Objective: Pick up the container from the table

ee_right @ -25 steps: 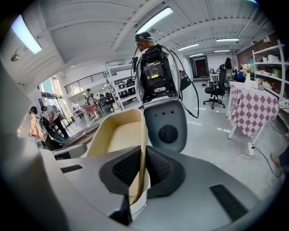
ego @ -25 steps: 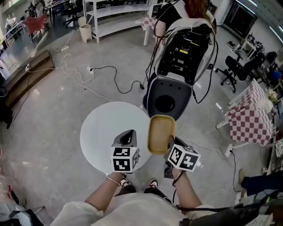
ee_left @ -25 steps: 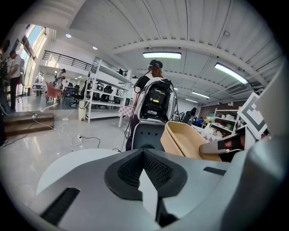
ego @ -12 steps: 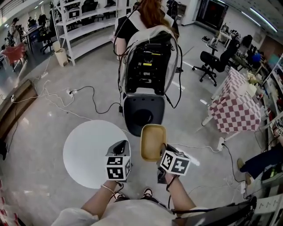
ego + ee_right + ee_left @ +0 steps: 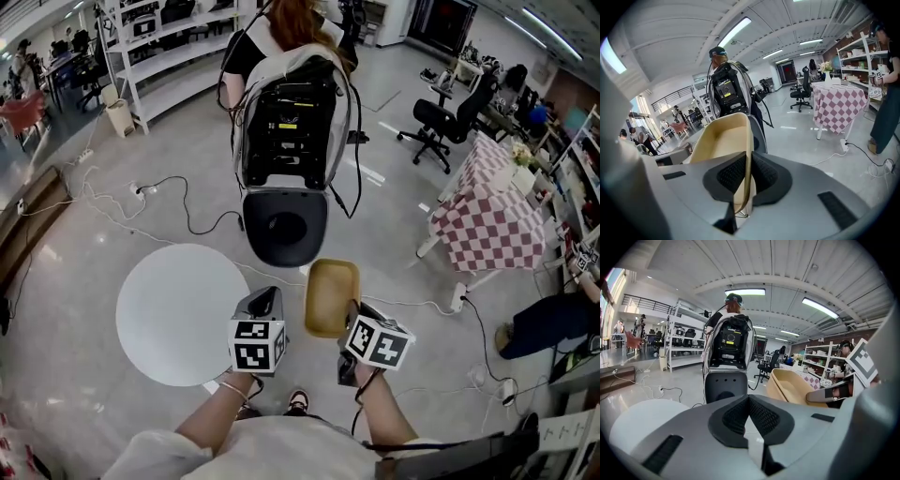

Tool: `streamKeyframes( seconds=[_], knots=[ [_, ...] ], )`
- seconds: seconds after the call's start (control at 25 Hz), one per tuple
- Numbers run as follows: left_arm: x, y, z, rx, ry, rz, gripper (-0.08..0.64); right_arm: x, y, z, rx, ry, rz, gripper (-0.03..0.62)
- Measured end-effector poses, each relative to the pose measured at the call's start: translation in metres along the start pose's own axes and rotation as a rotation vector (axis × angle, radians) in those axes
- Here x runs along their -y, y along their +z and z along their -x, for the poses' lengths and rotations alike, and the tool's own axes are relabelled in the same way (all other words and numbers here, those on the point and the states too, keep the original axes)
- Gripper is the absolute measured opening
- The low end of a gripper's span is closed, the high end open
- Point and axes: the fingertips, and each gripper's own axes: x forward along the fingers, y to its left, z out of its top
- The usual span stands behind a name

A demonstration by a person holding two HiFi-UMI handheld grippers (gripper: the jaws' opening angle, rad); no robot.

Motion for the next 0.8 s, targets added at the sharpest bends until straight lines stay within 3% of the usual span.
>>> streamKeyframes(
  seconds=[0.44, 0.8],
  knots=[
    [0.046, -0.008, -0.005, 0.004, -0.007, -0.005, 0.008, 0.037, 0.000, 0.018, 0.008, 0.007, 0.008, 0.041],
    [0.049, -0.012, -0.003, -0.007, -0.011, -0.022, 0.008, 0.041, -0.001, 0.026, 0.008, -0.026, 0.058, 0.034]
  ],
)
